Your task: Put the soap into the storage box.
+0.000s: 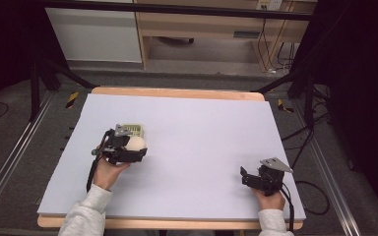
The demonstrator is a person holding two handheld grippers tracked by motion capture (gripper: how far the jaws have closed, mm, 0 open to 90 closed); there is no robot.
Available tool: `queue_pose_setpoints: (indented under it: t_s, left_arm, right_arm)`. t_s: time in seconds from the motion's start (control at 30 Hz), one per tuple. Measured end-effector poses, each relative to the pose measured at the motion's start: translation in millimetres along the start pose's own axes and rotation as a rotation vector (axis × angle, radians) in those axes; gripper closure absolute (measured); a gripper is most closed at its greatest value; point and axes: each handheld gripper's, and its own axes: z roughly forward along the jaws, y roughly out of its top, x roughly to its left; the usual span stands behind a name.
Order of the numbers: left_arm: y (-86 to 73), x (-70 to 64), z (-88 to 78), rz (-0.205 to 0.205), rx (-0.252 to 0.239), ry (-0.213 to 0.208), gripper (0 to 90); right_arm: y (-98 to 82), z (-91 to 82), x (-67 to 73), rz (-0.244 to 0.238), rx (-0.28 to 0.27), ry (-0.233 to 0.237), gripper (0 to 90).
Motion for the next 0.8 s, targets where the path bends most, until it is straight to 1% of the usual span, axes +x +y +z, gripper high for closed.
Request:
queue_pose_setpoints:
  t_s: [0.13,0.27,0.33,0.47,0.53,0.63,0.73,0.8]
  left_arm:
    - [-0.6,7.1,0.5,-0.006,0.003,0.023,24.0]
    - [-0.1,11.3,1.2,-0.012,0.006,0.034,24.1]
    - [0.3,15.1,2.0,-0.024,0.002,0.046,24.1]
    - [-0.5,18.8,3.9,-0.024,0.015,0.052,24.1]
    - [-0.8,20.9,6.5,-0.029,0.020,0.063,24.1]
    - [-0.3,23.3,6.7,-0.029,0.019,0.068,24.1]
    - [1.7,27.9,6.2,-0.038,0.012,0.074,24.1]
    - [2.9,30.4,6.6,-0.043,0.013,0.070,24.1]
  right_arm:
    - [0.1,0.0,0.3,-0.001,0.001,0.001,6.7]
    - [0.3,0.0,0.3,-0.003,-0.001,0.002,6.7]
    - [0.4,0.1,0.4,-0.003,-0.002,0.003,6.7]
    - [0.4,0.2,0.6,-0.003,0.000,0.005,6.7]
    - [0.4,0.5,0.4,-0.004,-0.001,0.003,6.7]
    - [0.4,0.4,0.4,-0.005,-0.001,0.003,6.7]
    - [0.3,0.7,0.6,-0.001,0.003,0.006,6.7]
    - [0.2,1.2,1.0,-0.002,0.004,0.005,6.7]
